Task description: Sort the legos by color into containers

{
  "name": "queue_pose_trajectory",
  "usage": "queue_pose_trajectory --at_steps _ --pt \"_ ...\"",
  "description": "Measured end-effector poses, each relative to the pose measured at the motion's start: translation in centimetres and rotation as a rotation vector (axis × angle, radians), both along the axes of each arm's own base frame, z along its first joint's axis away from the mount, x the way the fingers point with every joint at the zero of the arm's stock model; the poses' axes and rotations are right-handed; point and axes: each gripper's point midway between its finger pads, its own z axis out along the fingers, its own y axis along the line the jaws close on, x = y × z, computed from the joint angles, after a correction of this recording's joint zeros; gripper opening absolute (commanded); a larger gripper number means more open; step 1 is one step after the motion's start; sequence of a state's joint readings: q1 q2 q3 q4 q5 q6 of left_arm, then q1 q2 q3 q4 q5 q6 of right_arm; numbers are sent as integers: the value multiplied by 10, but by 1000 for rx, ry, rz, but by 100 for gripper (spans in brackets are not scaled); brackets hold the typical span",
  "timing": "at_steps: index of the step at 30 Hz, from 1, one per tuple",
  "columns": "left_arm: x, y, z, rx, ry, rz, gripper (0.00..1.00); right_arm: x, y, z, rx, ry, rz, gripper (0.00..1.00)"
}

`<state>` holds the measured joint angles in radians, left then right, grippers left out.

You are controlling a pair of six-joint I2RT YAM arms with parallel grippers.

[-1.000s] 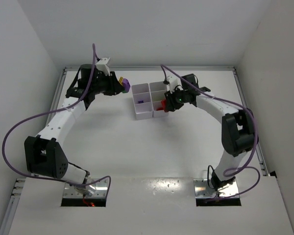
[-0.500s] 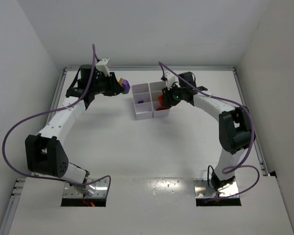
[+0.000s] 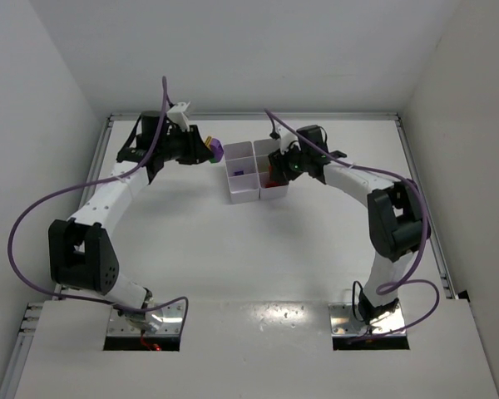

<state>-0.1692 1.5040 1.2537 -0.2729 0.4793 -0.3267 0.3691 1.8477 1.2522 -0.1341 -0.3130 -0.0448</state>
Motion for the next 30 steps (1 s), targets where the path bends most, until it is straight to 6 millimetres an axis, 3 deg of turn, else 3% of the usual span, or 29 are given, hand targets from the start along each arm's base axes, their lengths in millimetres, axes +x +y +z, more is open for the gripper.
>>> queue_pose_trajectory --at_steps 4,7,9,15,18,20,22,26,30 --pt "0 -2 -1 -4 2 -8 0 -7 -4 -8 -14 16 -6 67" --pt "-1 -6 0 -12 -3 -27 0 -12 -2 1 15 17 3 67" --pt "-4 -13 4 -33 -9 -64 0 -18 2 19 80 15 36 67" --pt "-23 -46 23 -159 -44 -276 0 -45 24 111 378 -51 281 67" --pt "-30 -56 26 -208 -40 -359 0 -54 38 139 491 -25 408 68" --pt "-31 -59 23 -224 -24 -372 0 -53 45 146 529 -2 450 69" --pt "-31 -61 20 -227 -9 -369 0 -51 49 145 540 16 455 74" --pt "-28 -62 16 -215 -3 -347 0 -46 57 143 504 20 406 74" --pt "-28 -69 15 -194 -2 -336 0 -34 75 163 463 -29 384 74"
